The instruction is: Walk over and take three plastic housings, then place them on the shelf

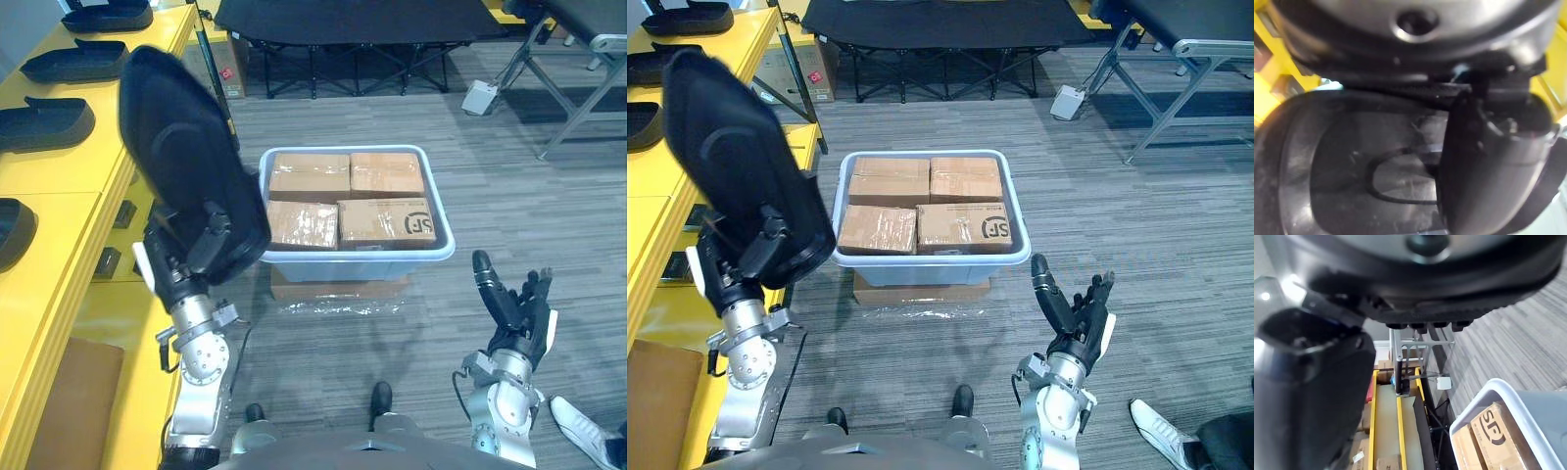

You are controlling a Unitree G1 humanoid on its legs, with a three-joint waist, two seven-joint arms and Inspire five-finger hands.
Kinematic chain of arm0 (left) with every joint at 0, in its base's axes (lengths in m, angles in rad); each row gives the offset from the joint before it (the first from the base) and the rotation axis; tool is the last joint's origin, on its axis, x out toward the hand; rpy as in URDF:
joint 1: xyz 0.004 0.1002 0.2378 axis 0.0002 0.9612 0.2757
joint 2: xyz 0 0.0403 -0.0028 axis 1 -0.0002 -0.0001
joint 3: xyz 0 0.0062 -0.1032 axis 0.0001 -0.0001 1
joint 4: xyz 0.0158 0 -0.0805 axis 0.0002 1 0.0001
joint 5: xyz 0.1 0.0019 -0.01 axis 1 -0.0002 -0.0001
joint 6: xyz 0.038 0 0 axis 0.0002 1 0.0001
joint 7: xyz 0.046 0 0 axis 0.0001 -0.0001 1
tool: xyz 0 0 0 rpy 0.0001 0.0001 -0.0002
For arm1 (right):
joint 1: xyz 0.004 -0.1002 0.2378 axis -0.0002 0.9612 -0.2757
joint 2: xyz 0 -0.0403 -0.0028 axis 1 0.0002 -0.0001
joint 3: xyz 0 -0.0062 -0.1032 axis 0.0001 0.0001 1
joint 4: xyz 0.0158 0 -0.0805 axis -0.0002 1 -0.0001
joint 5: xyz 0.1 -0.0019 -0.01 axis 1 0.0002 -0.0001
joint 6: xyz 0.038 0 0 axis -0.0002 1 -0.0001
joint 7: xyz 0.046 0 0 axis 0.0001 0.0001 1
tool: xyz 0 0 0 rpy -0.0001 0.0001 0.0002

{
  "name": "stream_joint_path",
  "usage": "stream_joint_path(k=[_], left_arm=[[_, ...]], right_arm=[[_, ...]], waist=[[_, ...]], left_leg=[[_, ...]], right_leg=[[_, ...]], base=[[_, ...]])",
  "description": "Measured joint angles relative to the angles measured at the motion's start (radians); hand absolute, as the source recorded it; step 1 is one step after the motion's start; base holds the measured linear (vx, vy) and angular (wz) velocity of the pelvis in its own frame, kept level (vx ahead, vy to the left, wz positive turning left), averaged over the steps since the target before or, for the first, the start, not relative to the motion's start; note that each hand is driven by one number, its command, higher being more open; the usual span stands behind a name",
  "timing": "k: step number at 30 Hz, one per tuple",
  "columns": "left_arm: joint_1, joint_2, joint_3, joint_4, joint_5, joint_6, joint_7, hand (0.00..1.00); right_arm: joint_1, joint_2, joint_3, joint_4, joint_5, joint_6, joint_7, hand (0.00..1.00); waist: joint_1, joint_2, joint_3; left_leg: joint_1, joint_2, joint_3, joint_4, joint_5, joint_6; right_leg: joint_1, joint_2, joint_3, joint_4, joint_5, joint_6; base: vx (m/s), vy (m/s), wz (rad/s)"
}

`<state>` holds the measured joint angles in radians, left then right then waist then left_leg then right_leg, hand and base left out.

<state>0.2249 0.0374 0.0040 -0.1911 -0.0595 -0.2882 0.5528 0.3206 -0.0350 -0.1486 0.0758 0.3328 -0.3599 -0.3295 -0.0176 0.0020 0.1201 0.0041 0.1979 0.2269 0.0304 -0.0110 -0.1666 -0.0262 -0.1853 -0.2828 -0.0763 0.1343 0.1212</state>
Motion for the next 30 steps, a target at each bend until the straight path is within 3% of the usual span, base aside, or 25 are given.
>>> stream_joint_path(k=[6,10,13,16,18,19,20,21,27,30], left_arm=[[0.048,-0.016,0.108,-0.128,-0.017,-0.003,-0.004,0.00],[0.096,-0.062,0.204,-0.150,-0.017,-0.034,0.005,0.00],[0.174,-0.091,0.296,-0.171,-0.034,-0.041,0.002,0.00],[0.225,-0.108,0.368,-0.171,-0.079,-0.067,-0.027,0.00],[0.226,-0.109,0.378,-0.171,-0.134,-0.076,-0.076,0.00],[0.217,-0.109,0.365,-0.171,-0.145,-0.084,-0.127,0.00],[0.215,-0.109,0.354,-0.171,-0.146,-0.089,-0.149,0.00],[0.217,-0.109,0.326,-0.171,-0.147,-0.102,-0.183,0.00],[0.208,-0.100,0.271,-0.171,-0.136,-0.109,-0.249,0.00],[0.178,-0.070,0.228,-0.167,-0.136,-0.109,-0.295,0.00]], right_arm=[[-0.087,-0.032,0.111,0.042,-0.013,0.005,0.140,1.00],[-0.174,-0.078,0.239,0.118,-0.069,0.024,0.190,1.00],[-0.233,-0.084,0.310,0.172,-0.132,0.035,0.227,1.00],[-0.262,-0.083,0.336,0.178,-0.133,0.039,0.242,1.00],[-0.267,-0.084,0.325,0.177,-0.133,0.043,0.233,1.00],[-0.254,-0.085,0.305,0.176,-0.133,0.050,0.218,1.00],[-0.245,-0.087,0.295,0.176,-0.133,0.054,0.212,1.00],[-0.230,-0.085,0.277,0.176,-0.134,0.058,0.209,1.00],[-0.218,-0.082,0.276,0.175,-0.165,0.059,0.262,1.00],[-0.198,-0.082,0.273,0.149,-0.163,0.059,0.272,1.00]], waist=[[0.049,0.003,-0.001],[0.114,0.008,-0.017],[0.185,0.011,-0.021],[0.212,0.004,-0.026],[0.197,0.005,-0.026],[0.177,0.005,-0.025],[0.177,0.007,-0.025],[0.181,0.011,-0.025],[0.169,0.012,-0.025],[0.134,0.017,-0.023]], left_leg=[[-0.037,-0.004,-0.094,0.026,0.002,0.003],[-0.060,-0.012,-0.190,0.036,0.007,0.003],[-0.071,-0.023,-0.261,0.034,0.021,0.000],[-0.109,-0.035,-0.324,0.036,0.035,0.007],[-0.155,-0.030,-0.314,0.037,0.053,0.028],[-0.171,-0.009,-0.237,0.039,0.080,0.051],[-0.171,-0.002,-0.206,0.034,0.104,0.054],[-0.168,-0.005,-0.196,0.022,0.127,0.034],[-0.150,-0.043,-0.165,-0.003,0.137,0.054],[-0.160,-0.058,-0.210,-0.005,0.146,0.062]], right_leg=[[0.043,-0.004,-0.091,-0.001,-0.003,0.000],[0.094,-0.005,-0.179,-0.001,-0.024,0.002],[0.136,-0.004,-0.250,-0.001,-0.042,0.008],[0.161,-0.004,-0.329,-0.001,-0.058,0.015],[0.177,-0.004,-0.405,0.006,-0.069,0.019],[0.196,-0.009,-0.469,0.020,-0.080,0.026],[0.203,-0.014,-0.488,0.033,-0.087,0.031],[0.207,-0.030,-0.504,0.061,-0.101,0.038],[0.169,-0.095,-0.447,0.126,-0.133,0.047],[0.117,-0.087,-0.285,0.239,-0.236,0.048]], base=[[-0.01,0.007,0.40],[-0.02,0.000,0.70],[-0.02,-0.008,0.71],[-0.04,-0.009,0.72],[-0.03,-0.004,1.17],[-0.03,0.019,1.45],[0.01,0.124,1.19],[0.02,0.182,0.54],[-0.02,0.105,-0.05],[-0.06,-0.005,0.39]])
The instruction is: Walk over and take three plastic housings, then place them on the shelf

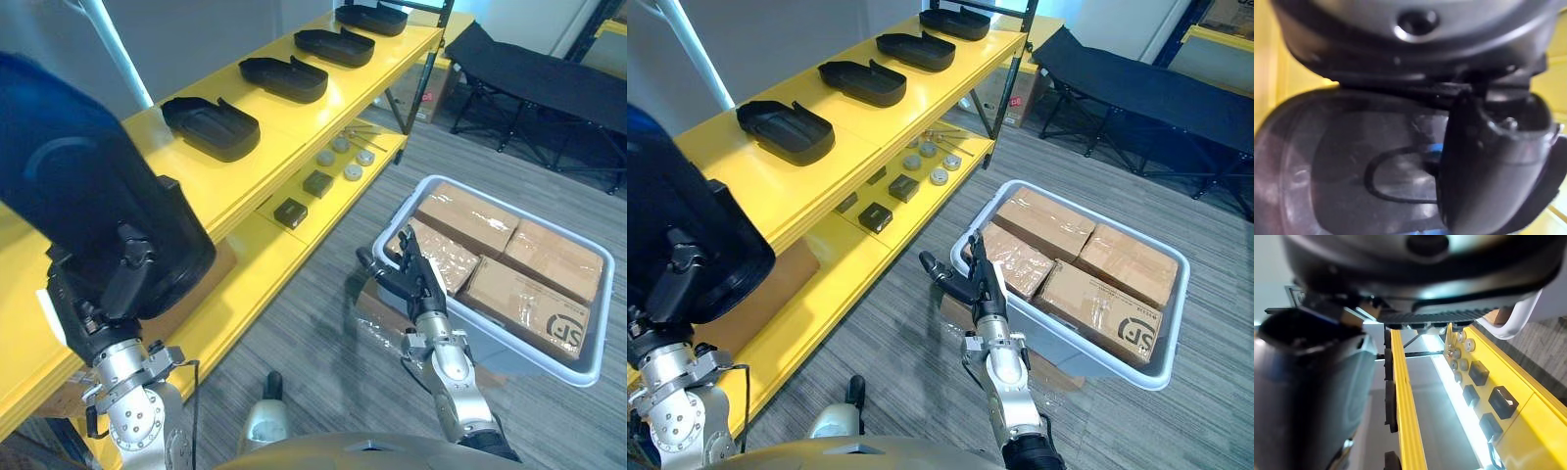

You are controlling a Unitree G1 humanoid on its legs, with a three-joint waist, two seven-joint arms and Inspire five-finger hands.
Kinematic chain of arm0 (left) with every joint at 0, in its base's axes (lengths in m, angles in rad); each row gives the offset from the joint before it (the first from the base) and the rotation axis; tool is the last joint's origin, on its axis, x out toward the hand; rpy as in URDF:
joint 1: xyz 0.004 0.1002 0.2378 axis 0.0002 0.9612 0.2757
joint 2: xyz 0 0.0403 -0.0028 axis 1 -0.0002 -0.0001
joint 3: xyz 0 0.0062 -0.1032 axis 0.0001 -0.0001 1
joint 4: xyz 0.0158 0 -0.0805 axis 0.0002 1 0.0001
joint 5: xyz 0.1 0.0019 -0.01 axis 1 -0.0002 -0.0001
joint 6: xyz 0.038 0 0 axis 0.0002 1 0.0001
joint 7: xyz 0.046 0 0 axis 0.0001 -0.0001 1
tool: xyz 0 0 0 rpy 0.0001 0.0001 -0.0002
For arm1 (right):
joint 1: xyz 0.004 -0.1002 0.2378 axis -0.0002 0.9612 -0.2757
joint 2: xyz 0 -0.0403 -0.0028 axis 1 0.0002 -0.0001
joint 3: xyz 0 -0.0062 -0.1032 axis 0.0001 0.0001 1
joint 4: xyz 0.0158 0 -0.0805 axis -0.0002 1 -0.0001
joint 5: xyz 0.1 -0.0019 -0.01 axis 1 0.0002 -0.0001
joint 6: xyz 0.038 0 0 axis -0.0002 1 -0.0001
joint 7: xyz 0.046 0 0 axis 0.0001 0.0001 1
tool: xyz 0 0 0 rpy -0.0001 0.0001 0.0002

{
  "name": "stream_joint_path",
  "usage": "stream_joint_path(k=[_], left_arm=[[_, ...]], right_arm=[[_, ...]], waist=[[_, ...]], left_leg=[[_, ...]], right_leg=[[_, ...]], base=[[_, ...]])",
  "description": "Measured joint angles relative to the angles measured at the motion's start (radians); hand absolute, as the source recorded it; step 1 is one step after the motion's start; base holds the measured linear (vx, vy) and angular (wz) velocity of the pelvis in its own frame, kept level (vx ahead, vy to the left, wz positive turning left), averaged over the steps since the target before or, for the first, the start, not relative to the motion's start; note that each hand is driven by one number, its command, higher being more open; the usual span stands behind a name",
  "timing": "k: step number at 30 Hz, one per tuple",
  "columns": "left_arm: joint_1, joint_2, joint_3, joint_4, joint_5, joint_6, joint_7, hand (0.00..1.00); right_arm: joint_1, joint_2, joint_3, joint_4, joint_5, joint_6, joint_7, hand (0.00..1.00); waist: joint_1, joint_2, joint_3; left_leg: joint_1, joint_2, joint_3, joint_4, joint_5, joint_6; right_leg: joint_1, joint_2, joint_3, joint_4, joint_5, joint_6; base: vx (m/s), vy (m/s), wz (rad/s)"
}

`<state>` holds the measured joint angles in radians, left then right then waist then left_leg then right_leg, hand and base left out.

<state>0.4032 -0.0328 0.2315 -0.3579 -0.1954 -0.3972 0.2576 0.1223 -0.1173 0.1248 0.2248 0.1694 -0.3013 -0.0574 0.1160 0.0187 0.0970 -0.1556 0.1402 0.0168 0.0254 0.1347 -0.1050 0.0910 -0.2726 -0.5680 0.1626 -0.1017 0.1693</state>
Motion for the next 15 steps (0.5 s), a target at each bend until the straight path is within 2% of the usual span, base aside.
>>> stream_joint_path(k=[1,2,7,10,12,15], left_arm=[[-0.018,0.015,-0.027,0.001,0.002,0.000,-0.017,0.00],[-0.032,0.023,-0.051,0.001,0.004,-0.006,-0.030,0.00],[-0.042,0.034,-0.112,0.000,0.011,-0.021,-0.040,0.00],[-0.042,0.046,-0.115,0.000,0.011,-0.021,-0.037,0.00],[-0.041,0.046,-0.115,-0.002,0.012,-0.021,-0.037,0.00],[-0.037,0.046,-0.084,-0.025,0.038,-0.035,-0.037,0.00]], right_arm=[[0.018,-0.003,0.000,-0.020,0.003,0.000,0.001,1.00],[0.027,-0.005,0.001,-0.034,0.004,-0.001,0.003,1.00],[0.017,-0.014,0.033,-0.041,0.004,-0.021,0.048,1.00],[0.017,-0.031,0.090,-0.067,0.004,-0.022,0.057,1.00],[0.017,-0.035,0.105,-0.102,0.004,-0.023,0.057,1.00],[0.008,-0.026,0.103,-0.164,0.015,-0.059,0.046,1.00]], waist=[[-0.014,0.000,0.000],[-0.013,0.004,0.001],[-0.004,0.036,0.009],[0.001,0.037,0.011],[0.014,0.036,0.013],[0.029,0.018,0.030]], left_leg=[[0.000,-0.010,-0.028,-0.011,0.012,0.000],[0.005,-0.012,-0.048,-0.028,0.027,-0.005],[-0.016,-0.006,-0.091,-0.032,0.056,-0.014],[-0.016,-0.007,-0.108,-0.029,0.054,-0.014],[-0.017,-0.010,-0.115,-0.021,0.042,-0.013],[-0.068,-0.045,-0.150,0.098,-0.026,-0.014]], right_leg=[[-0.007,0.003,0.034,0.041,-0.038,-0.005],[-0.010,0.002,0.027,0.069,-0.060,-0.008],[-0.037,-0.002,0.003,0.149,-0.104,-0.014],[-0.035,-0.006,-0.014,0.171,-0.135,-0.023],[-0.026,-0.008,-0.024,0.172,-0.148,-0.014],[0.006,-0.037,-0.050,0.187,-0.170,0.003]], base=[[-0.06,-0.097,0.73],[-0.04,-0.090,0.60],[-0.04,-0.076,0.24],[-0.05,-0.055,0.17],[-0.02,-0.019,0.20],[0.04,0.042,0.34]])
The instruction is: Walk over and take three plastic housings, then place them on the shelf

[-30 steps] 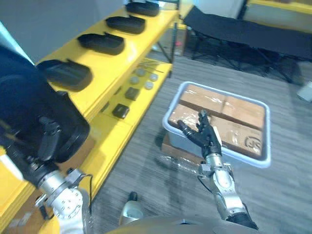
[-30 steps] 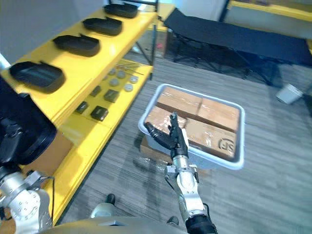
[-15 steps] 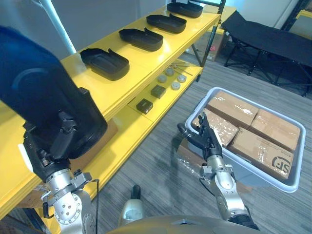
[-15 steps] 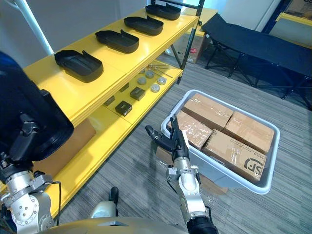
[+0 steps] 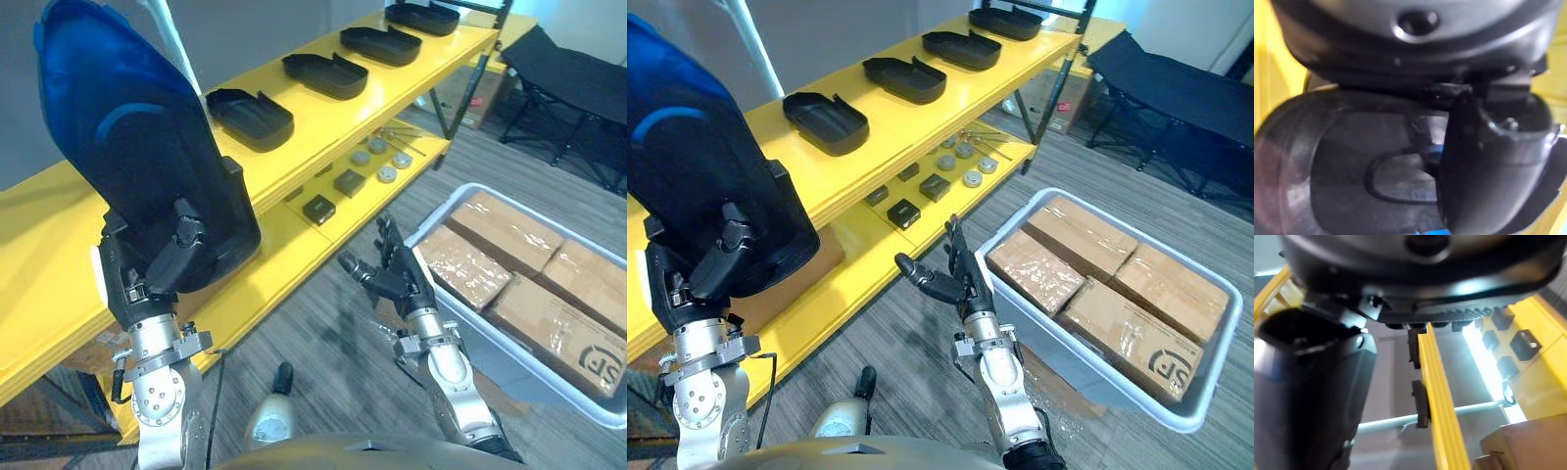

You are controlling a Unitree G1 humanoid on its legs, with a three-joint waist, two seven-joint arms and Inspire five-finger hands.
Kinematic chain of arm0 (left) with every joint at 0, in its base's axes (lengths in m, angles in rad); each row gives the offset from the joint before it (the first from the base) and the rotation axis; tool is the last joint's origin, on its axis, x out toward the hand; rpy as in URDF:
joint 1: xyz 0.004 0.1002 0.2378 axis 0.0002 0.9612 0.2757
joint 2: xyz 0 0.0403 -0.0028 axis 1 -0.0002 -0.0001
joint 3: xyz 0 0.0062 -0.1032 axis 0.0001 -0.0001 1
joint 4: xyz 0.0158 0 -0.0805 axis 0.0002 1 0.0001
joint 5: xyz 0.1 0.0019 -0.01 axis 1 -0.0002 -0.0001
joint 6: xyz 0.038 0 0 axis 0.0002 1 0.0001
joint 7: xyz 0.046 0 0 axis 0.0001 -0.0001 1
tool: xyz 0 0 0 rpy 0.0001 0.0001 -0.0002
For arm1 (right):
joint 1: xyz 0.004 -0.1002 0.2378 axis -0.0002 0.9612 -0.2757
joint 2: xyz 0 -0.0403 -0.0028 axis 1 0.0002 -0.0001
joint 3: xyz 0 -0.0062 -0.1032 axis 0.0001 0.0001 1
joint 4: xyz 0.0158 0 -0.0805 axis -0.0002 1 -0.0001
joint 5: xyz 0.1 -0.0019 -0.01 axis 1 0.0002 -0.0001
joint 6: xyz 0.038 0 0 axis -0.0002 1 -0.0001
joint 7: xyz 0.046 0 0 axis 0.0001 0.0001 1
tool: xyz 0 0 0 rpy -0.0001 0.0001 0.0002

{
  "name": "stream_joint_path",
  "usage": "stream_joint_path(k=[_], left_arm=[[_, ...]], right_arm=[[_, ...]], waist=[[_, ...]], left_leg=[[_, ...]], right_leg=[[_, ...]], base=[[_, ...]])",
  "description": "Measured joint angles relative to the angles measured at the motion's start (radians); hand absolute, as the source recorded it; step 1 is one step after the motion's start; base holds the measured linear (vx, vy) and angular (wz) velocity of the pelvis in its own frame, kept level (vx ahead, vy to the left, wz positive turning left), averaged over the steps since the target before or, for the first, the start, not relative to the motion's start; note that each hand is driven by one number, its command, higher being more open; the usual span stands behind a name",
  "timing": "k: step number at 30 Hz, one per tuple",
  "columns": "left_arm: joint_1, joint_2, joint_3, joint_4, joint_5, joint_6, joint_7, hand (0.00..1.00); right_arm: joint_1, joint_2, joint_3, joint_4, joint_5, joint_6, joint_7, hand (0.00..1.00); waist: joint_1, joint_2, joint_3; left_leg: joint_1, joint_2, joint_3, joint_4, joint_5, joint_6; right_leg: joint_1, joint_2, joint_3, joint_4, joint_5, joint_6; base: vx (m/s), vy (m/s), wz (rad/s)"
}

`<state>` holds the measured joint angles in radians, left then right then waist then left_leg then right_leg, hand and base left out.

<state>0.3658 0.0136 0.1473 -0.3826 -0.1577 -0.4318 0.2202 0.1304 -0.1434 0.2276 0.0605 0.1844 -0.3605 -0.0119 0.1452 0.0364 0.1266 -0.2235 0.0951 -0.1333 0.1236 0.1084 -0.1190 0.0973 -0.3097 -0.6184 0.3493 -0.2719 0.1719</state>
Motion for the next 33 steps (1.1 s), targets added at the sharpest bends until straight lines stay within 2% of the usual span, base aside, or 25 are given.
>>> stream_joint_path(k=[1,3,4,5,6,7,8,9,10,11,13,15,16,17,18,19,21,22,24,25,27,29,33], left_arm=[[0.000,0.000,0.030,-0.020,0.012,-0.002,-0.002,0.00],[0.007,0.001,0.071,-0.052,0.016,-0.004,-0.002,0.00],[0.012,0.010,0.104,-0.082,0.038,-0.016,0.009,0.00],[0.003,0.015,0.114,-0.084,0.051,-0.035,0.023,0.00],[-0.010,0.028,0.126,-0.087,0.052,-0.053,0.041,0.00],[-0.017,0.051,0.140,-0.096,0.063,-0.068,0.082,0.00],[-0.029,0.083,0.155,-0.103,0.092,-0.078,0.148,0.00],[-0.047,0.099,0.158,-0.102,0.090,-0.081,0.172,0.00],[-0.100,0.111,0.172,-0.091,0.090,-0.081,0.217,0.00],[-0.155,0.113,0.174,-0.077,0.089,-0.080,0.260,0.00],[-0.218,0.113,0.156,-0.062,0.090,-0.079,0.300,0.00],[-0.269,0.112,0.103,-0.058,0.095,-0.072,0.344,0.00],[-0.269,0.112,0.091,-0.058,0.095,-0.069,0.346,0.00],[-0.260,0.114,0.081,-0.059,0.095,-0.063,0.345,0.00],[-0.236,0.101,0.077,-0.056,0.097,-0.066,0.343,0.00],[-0.192,0.061,0.066,-0.063,0.088,-0.052,0.339,0.00],[-0.143,0.028,0.067,-0.063,0.085,-0.048,0.318,0.00],[-0.137,0.019,0.066,-0.063,0.079,-0.048,0.308,0.00],[-0.142,0.019,0.066,-0.063,0.079,-0.053,0.287,0.00],[-0.147,0.019,0.063,-0.062,0.072,-0.054,0.253,0.00],[-0.152,0.020,0.058,-0.059,0.072,-0.054,0.226,0.00],[-0.154,0.020,0.055,-0.058,0.072,-0.053,0.206,0.00],[-0.147,0.021,0.056,-0.057,0.072,-0.047,0.155,0.00]], right_arm=[[-0.007,0.006,-0.002,-0.019,-0.003,-0.023,-0.009,1.00],[-0.021,0.014,-0.009,-0.038,-0.005,-0.031,-0.016,1.00],[-0.022,0.017,-0.028,-0.050,-0.021,-0.041,-0.034,1.00],[-0.027,0.008,-0.035,-0.061,-0.022,-0.050,-0.046,1.00],[-0.034,-0.001,-0.046,-0.077,-0.021,-0.058,-0.064,1.00],[-0.057,-0.009,-0.057,-0.082,-0.023,-0.069,-0.080,1.00],[-0.083,-0.009,-0.074,-0.095,-0.021,-0.071,-0.083,1.00],[-0.091,-0.008,-0.084,-0.114,-0.020,-0.076,-0.082,1.00],[-0.116,-0.018,-0.105,-0.156,-0.019,-0.090,-0.079,1.00],[-0.149,-0.028,-0.130,-0.204,-0.019,-0.092,-0.066,1.00],[-0.179,-0.053,-0.155,-0.282,-0.014,-0.100,-0.057,1.00],[-0.188,-0.094,-0.190,-0.431,-0.014,-0.133,-0.052,1.00],[-0.188,-0.099,-0.199,-0.459,-0.014,-0.146,-0.044,1.00],[-0.189,-0.100,-0.206,-0.488,-0.014,-0.165,-0.035,1.00],[-0.196,-0.101,-0.206,-0.514,-0.016,-0.181,-0.027,1.00],[-0.197,-0.112,-0.213,-0.518,-0.016,-0.192,-0.019,1.00],[-0.200,-0.134,-0.221,-0.518,-0.014,-0.185,-0.020,1.00],[-0.200,-0.136,-0.237,-0.510,-0.016,-0.160,-0.023,1.00],[-0.198,-0.135,-0.251,-0.479,-0.017,-0.130,-0.027,1.00],[-0.182,-0.133,-0.266,-0.437,-0.017,-0.097,-0.032,1.00],[-0.160,-0.121,-0.279,-0.377,-0.018,-0.067,-0.036,1.00],[-0.130,-0.095,-0.293,-0.339,-0.017,-0.046,-0.034,1.00],[-0.076,-0.037,-0.315,-0.338,0.010,-0.038,-0.013,1.00]], waist=[[0.010,-0.012,0.006],[0.026,-0.037,0.009],[0.020,-0.060,-0.002],[0.020,-0.063,-0.001],[0.018,-0.068,-0.003],[0.013,-0.068,-0.004],[-0.001,-0.065,-0.004],[-0.012,-0.059,0.000],[-0.029,-0.060,0.000],[-0.046,-0.051,0.006],[-0.053,-0.050,0.006],[-0.096,-0.050,0.002],[-0.102,-0.057,-0.002],[-0.100,-0.088,-0.022],[-0.090,-0.125,-0.048],[-0.098,-0.078,-0.050],[-0.088,-0.034,-0.062],[-0.084,-0.019,-0.073],[-0.082,-0.016,-0.076],[-0.079,-0.017,-0.075],[-0.072,-0.021,-0.074],[-0.069,-0.024,-0.073],[-0.077,-0.025,-0.072]], left_leg=[[-0.025,-0.020,-0.008,0.056,-0.034,0.003],[-0.047,-0.055,0.000,0.124,-0.080,0.025],[-0.048,-0.095,0.017,0.183,-0.135,0.048],[-0.053,-0.113,0.005,0.212,-0.151,0.039],[-0.052,-0.136,-0.009,0.229,-0.165,0.050],[-0.029,-0.145,-0.024,0.219,-0.181,0.071],[0.013,-0.142,-0.054,0.178,-0.177,0.085],[0.026,-0.138,-0.074,0.166,-0.178,0.092],[0.059,-0.136,-0.112,0.150,-0.180,0.100],[0.099,-0.134,-0.138,0.131,-0.183,0.104],[0.149,-0.134,-0.163,0.119,-0.194,0.104],[0.161,-0.141,-0.245,0.151,-0.233,0.088],[0.161,-0.149,-0.262,0.156,-0.245,0.084],[0.163,-0.169,-0.277,0.156,-0.262,0.076],[0.160,-0.178,-0.265,0.170,-0.302,0.066],[0.144,-0.097,-0.170,0.198,-0.316,0.067],[0.139,-0.013,-0.070,0.196,-0.306,0.053],[0.136,0.007,-0.007,0.175,-0.288,0.043],[0.143,0.021,0.054,0.135,-0.254,0.034],[0.147,0.020,0.082,0.095,-0.225,0.026],[0.167,0.017,0.080,0.046,-0.204,0.017],[0.184,0.011,0.078,0.022,-0.198,0.021],[0.199,0.002,0.081,-0.009,-0.189,0.024]], right_leg=[[0.010,-0.017,-0.011,0.009,-0.010,0.012],[0.035,-0.047,-0.025,0.003,-0.016,0.038],[0.065,-0.078,-0.006,0.050,0.016,0.076],[0.031,-0.110,0.052,0.139,0.025,0.061],[-0.040,-0.139,0.143,0.281,0.067,0.000],[-0.124,-0.140,0.264,0.411,0.199,-0.059],[-0.181,-0.122,0.352,0.511,0.281,-0.040],[-0.204,-0.101,0.371,0.547,0.218,-0.042],[-0.245,-0.046,0.405,0.561,0.097,-0.071],[-0.271,0.010,0.422,0.507,0.049,-0.088],[-0.300,0.081,0.476,0.404,0.028,-0.101],[-0.324,0.188,0.608,0.219,0.040,-0.094],[-0.323,0.192,0.617,0.171,0.062,-0.095],[-0.322,0.177,0.612,0.115,0.106,-0.105],[-0.307,0.152,0.600,0.069,0.142,-0.096],[-0.248,0.178,0.522,0.025,0.134,-0.109],[-0.200,0.205,0.468,-0.026,0.130,-0.123],[-0.175,0.208,0.427,-0.056,0.136,-0.130],[-0.157,0.206,0.396,-0.079,0.141,-0.136],[-0.144,0.202,0.370,-0.101,0.142,-0.136],[-0.128,0.199,0.361,-0.120,0.143,-0.135],[-0.107,0.195,0.352,-0.141,0.144,-0.134],[-0.090,0.186,0.351,-0.167,0.151,-0.123]], base=[[0.07,0.081,0.32],[0.13,0.098,0.34],[0.24,0.129,0.58],[0.28,0.184,0.75],[0.22,0.181,0.60],[0.29,0.185,0.57],[0.28,0.080,0.52],[0.32,0.008,0.67],[0.30,-0.020,0.75],[0.34,-0.015,0.74],[0.27,-0.074,0.64],[0.23,-0.174,1.23],[0.17,-0.171,1.15],[0.27,-0.333,0.78],[0.32,-0.401,1.01],[0.30,-0.397,0.87],[0.18,-0.191,0.82],[0.22,-0.159,0.84],[0.22,-0.125,0.70],[0.16,-0.071,0.54],[0.12,-0.020,0.39],[0.10,0.016,0.16],[0.05,0.033,0.04]])
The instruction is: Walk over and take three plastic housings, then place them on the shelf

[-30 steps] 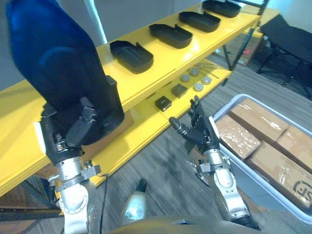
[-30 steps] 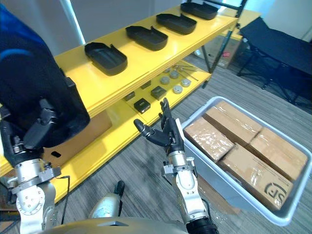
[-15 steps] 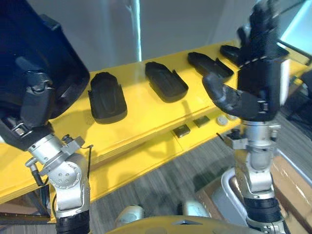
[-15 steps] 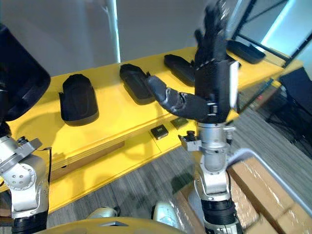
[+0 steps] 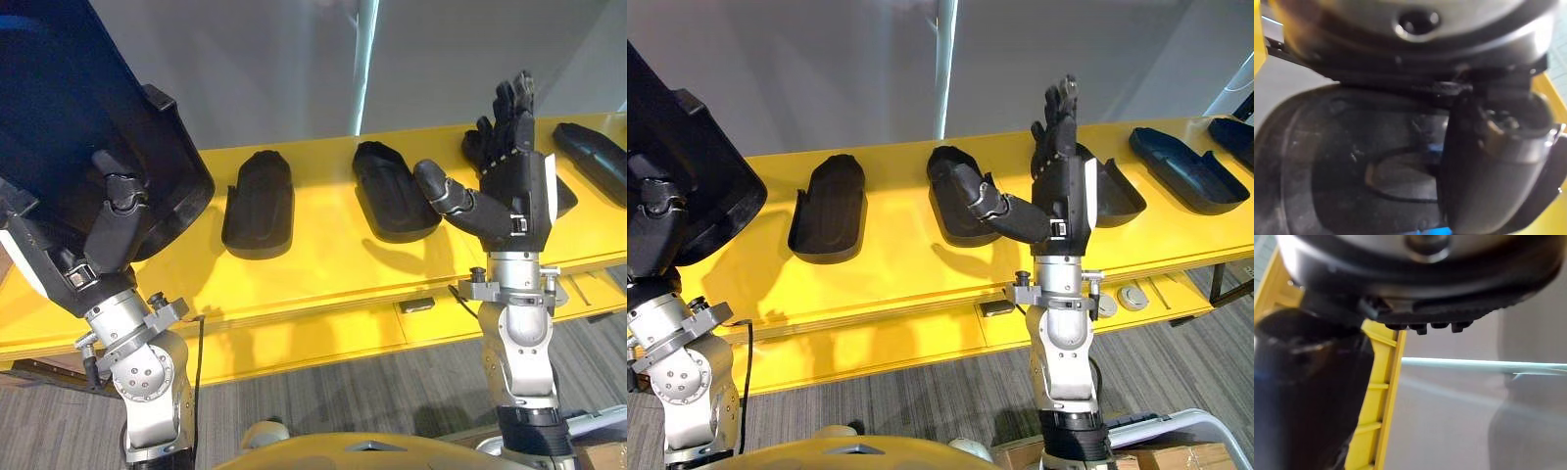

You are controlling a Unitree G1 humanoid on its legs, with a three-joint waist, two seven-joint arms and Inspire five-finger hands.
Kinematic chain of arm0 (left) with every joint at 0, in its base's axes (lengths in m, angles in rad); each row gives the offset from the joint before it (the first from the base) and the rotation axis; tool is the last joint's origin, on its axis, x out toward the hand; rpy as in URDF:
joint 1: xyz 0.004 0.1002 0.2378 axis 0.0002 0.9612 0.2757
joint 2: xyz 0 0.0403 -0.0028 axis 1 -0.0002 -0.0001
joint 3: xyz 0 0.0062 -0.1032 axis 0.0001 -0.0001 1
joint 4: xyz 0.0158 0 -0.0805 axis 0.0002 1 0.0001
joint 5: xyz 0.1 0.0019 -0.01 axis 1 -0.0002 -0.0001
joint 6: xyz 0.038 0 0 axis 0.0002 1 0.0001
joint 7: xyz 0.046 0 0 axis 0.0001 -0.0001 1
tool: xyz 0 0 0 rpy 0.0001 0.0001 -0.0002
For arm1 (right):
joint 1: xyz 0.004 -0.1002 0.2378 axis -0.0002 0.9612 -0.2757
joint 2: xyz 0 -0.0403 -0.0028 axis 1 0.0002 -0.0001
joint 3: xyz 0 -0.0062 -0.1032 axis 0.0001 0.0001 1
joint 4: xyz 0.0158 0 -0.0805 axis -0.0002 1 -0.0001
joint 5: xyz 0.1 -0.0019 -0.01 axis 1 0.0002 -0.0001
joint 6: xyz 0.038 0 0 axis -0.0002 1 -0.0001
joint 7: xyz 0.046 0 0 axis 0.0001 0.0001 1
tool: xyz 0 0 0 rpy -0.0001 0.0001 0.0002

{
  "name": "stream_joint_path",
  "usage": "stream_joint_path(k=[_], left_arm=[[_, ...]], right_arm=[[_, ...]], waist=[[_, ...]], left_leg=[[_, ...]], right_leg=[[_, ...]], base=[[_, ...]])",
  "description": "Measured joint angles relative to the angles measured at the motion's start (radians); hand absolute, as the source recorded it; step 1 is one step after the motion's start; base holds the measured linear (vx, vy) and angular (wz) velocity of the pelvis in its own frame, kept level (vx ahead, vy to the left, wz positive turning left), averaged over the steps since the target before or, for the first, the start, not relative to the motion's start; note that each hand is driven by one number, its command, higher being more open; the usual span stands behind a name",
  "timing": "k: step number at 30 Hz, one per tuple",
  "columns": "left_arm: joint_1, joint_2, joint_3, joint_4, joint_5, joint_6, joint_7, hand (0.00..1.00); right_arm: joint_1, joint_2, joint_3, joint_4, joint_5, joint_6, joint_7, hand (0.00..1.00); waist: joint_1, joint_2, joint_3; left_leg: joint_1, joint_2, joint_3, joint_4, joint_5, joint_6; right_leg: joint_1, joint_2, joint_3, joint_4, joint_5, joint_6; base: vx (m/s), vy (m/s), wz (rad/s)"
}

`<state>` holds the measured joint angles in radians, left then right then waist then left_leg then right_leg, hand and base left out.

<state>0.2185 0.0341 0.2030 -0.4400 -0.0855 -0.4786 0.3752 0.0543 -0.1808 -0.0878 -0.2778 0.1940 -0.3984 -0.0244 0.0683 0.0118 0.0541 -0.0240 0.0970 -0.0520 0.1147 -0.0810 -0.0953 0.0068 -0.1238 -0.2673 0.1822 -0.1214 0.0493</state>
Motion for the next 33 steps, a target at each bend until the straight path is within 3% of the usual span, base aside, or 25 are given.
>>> stream_joint_path(k=[4,8,11,12,15,17,19,20,21,22,23,24,25,26,27,28,30,31,33], left_arm=[[0.055,0.003,-0.001,0.002,-0.002,0.015,-0.071,0.00],[0.080,0.002,-0.010,0.006,-0.007,0.032,-0.083,0.00],[0.086,-0.002,-0.037,0.008,-0.029,0.032,-0.095,0.00],[0.086,0.000,-0.046,0.010,-0.030,0.032,-0.098,0.00],[0.085,0.001,-0.049,0.043,-0.023,0.032,-0.097,0.00],[0.090,0.001,-0.049,0.082,-0.021,0.031,-0.092,0.00],[0.108,-0.001,-0.049,0.090,0.071,0.031,-0.054,0.00],[0.105,0.007,-0.048,0.090,0.103,0.030,-0.048,0.00],[0.085,0.045,-0.044,0.090,0.138,0.027,-0.045,0.00],[0.079,0.070,-0.038,0.092,0.137,0.027,-0.045,0.00],[0.062,0.120,-0.040,0.103,0.136,0.037,-0.045,0.00],[0.051,0.129,-0.045,0.106,0.136,0.045,-0.047,0.00],[0.035,0.140,-0.050,0.109,0.136,0.051,-0.053,0.00],[0.018,0.145,-0.050,0.109,0.135,0.055,-0.058,0.00],[0.008,0.151,-0.049,0.109,0.133,0.058,-0.059,0.00],[-0.014,0.165,-0.049,0.109,0.121,0.067,-0.067,0.00],[-0.033,0.167,-0.046,0.108,0.049,0.067,-0.101,0.00],[-0.033,0.163,-0.039,0.109,0.008,0.067,-0.116,0.00],[-0.032,0.146,-0.038,0.111,-0.028,0.072,-0.123,0.00]], right_arm=[[0.058,0.055,0.002,0.001,0.050,0.003,0.028,1.00],[0.094,0.074,0.005,0.023,0.064,0.003,0.051,1.00],[0.092,0.059,-0.006,0.082,0.052,0.004,0.055,1.00],[0.091,0.058,-0.021,0.085,0.054,0.004,0.055,1.00],[0.080,0.058,-0.021,0.084,0.130,-0.009,0.073,1.00],[0.064,0.056,-0.004,0.084,0.210,-0.030,0.101,1.00],[0.036,0.035,0.041,0.086,0.218,-0.061,0.103,1.00],[0.036,0.030,0.054,0.088,0.217,-0.070,0.103,1.00],[0.028,0.046,0.079,0.099,0.213,-0.076,0.101,1.00],[0.017,0.065,0.094,0.121,0.213,-0.076,0.097,1.00],[0.003,0.077,0.150,0.151,0.203,-0.067,0.079,1.00],[0.002,0.077,0.164,0.152,0.202,-0.067,0.072,1.00],[-0.007,0.083,0.190,0.152,0.187,-0.067,0.046,1.00],[-0.020,0.098,0.197,0.152,0.153,-0.068,0.022,1.00],[-0.026,0.103,0.198,0.152,0.132,-0.069,0.015,1.00],[-0.031,0.100,0.198,0.147,0.123,-0.071,0.014,1.00],[-0.033,0.091,0.192,0.116,0.123,-0.073,0.007,1.00],[-0.031,0.091,0.186,0.104,0.123,-0.076,0.006,1.00],[-0.027,0.089,0.160,0.104,0.082,-0.078,-0.007,1.00]], waist=[[-0.017,-0.005,0.003],[-0.023,-0.007,0.008],[-0.030,-0.027,0.038],[-0.041,-0.032,0.066],[-0.051,-0.050,0.079],[-0.050,-0.040,0.079],[-0.048,0.030,0.054],[-0.051,0.044,0.045],[-0.058,0.034,0.047],[-0.059,0.001,0.059],[-0.041,-0.020,0.068],[-0.039,-0.021,0.068],[-0.034,-0.028,0.067],[-0.018,-0.023,0.070],[-0.022,-0.028,0.067],[-0.030,-0.040,0.058],[-0.030,-0.042,0.056],[-0.035,-0.042,0.056],[-0.045,-0.043,0.055]], left_leg=[[0.017,-0.005,0.016,-0.030,0.010,0.006],[0.003,-0.015,0.024,-0.006,0.009,0.010],[-0.047,-0.037,0.045,0.079,0.015,0.027],[-0.090,-0.015,0.079,0.179,-0.014,0.065],[-0.149,0.074,0.114,0.290,-0.013,0.057],[-0.143,0.126,0.089,0.316,0.002,0.046],[-0.102,0.134,0.030,0.288,0.028,-0.008],[-0.092,0.131,0.038,0.274,-0.042,-0.069],[-0.078,0.105,0.066,0.253,-0.125,-0.143],[-0.078,0.078,0.083,0.276,-0.125,-0.129],[-0.097,0.062,0.091,0.314,-0.149,-0.102],[-0.105,0.059,0.085,0.321,-0.153,-0.092],[-0.105,0.047,0.088,0.314,-0.150,-0.057],[-0.090,0.040,0.113,0.278,-0.134,-0.023],[-0.088,0.035,0.112,0.261,-0.122,-0.005],[-0.087,0.026,0.102,0.221,-0.095,0.016],[-0.088,0.007,0.093,0.175,-0.063,0.033],[-0.088,-0.007,0.088,0.149,-0.043,0.044],[-0.089,-0.028,0.088,0.122,-0.020,0.055]], right_leg=[[0.009,-0.007,0.007,-0.025,0.012,0.011],[0.010,-0.013,0.015,-0.036,0.021,0.020],[0.022,-0.056,-0.013,-0.035,0.028,0.023],[0.036,-0.092,-0.045,-0.017,0.028,0.026],[0.029,-0.175,-0.050,0.018,0.017,0.036],[0.005,-0.255,-0.011,0.062,0.011,0.100],[-0.031,-0.292,0.056,0.068,0.030,0.169],[-0.028,-0.301,0.063,0.055,0.040,0.185],[-0.008,-0.337,0.070,0.021,0.076,0.196],[0.001,-0.363,0.083,-0.002,0.111,0.181],[0.004,-0.364,0.081,-0.051,0.285,0.167],[0.002,-0.362,0.078,-0.058,0.348,0.158],[-0.011,-0.364,0.078,-0.067,0.476,0.108],[-0.044,-0.358,0.071,-0.033,0.499,0.038],[-0.060,-0.339,0.072,0.033,0.426,0.028],[-0.073,-0.275,0.075,0.137,0.265,0.052],[-0.073,-0.177,0.057,0.187,0.110,0.057],[-0.068,-0.127,0.052,0.176,0.054,0.058],[-0.038,-0.084,0.048,0.106,0.025,0.043]], base=[[-0.01,0.033,-0.06],[-0.05,0.037,-0.03],[-0.11,0.093,0.37],[-0.09,0.118,0.44],[-0.09,0.232,0.26],[-0.06,0.506,-0.18],[-0.05,0.713,-0.37],[-0.02,0.685,-0.01],[-0.02,0.530,0.13],[-0.06,0.593,0.00],[-0.09,0.530,-0.07],[-0.09,0.523,0.05],[-0.08,0.504,0.02],[-0.06,0.388,0.01],[-0.04,0.340,0.15],[0.00,0.188,0.34],[0.02,0.158,0.23],[0.01,0.138,0.08],[-0.02,0.083,0.04]])
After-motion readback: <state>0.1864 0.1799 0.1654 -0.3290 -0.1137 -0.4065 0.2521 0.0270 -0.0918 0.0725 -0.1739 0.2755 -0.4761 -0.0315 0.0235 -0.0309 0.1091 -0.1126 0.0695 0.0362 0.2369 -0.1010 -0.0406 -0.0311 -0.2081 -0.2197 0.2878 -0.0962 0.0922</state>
